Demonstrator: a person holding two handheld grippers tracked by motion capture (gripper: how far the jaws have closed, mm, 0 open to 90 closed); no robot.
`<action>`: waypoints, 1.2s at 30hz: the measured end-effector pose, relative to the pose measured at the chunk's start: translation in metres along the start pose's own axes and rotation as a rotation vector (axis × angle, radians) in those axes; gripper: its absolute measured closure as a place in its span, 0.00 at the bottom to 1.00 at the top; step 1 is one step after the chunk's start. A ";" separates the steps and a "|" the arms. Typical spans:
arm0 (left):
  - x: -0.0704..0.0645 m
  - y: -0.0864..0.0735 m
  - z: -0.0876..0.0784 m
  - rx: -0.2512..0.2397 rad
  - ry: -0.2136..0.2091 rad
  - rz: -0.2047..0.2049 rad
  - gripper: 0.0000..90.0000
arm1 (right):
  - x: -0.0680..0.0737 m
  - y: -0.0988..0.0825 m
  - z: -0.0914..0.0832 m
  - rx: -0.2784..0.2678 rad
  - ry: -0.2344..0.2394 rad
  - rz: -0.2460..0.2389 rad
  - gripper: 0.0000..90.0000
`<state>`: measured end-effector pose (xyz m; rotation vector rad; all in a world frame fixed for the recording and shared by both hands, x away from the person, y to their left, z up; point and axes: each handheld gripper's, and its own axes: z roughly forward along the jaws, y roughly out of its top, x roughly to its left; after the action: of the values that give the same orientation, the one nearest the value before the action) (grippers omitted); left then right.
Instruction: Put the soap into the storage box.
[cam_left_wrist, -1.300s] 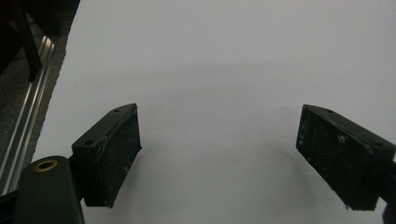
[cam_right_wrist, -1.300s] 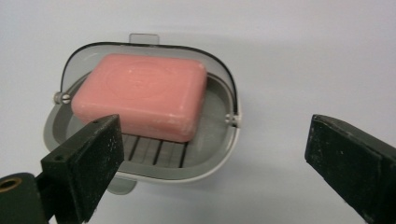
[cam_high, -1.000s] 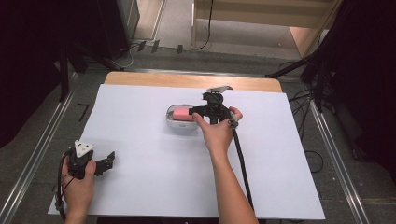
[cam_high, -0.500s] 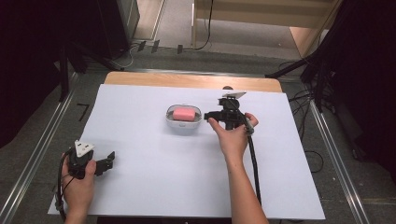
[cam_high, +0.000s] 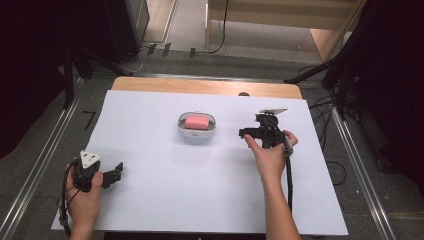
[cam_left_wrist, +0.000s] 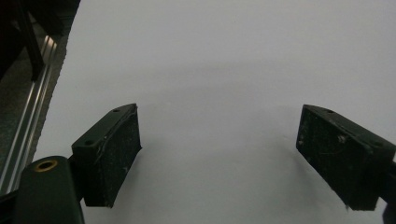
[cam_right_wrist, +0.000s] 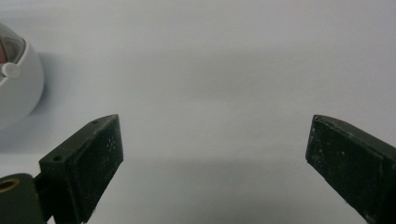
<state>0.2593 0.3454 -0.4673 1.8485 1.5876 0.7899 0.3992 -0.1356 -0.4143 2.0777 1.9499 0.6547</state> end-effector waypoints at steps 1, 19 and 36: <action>0.000 0.000 0.000 -0.001 0.001 -0.001 0.16 | -0.005 -0.001 0.000 -0.004 -0.001 -0.006 0.05; 0.003 -0.001 -0.003 -0.027 -0.010 -0.023 0.16 | -0.054 -0.022 -0.007 -0.021 -0.030 0.007 0.05; 0.004 -0.002 -0.005 -0.056 -0.014 -0.044 0.16 | -0.093 -0.055 -0.015 -0.084 0.012 -0.020 0.05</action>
<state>0.2542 0.3503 -0.4653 1.7699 1.5754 0.7923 0.3416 -0.2245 -0.4416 2.0072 1.9127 0.7335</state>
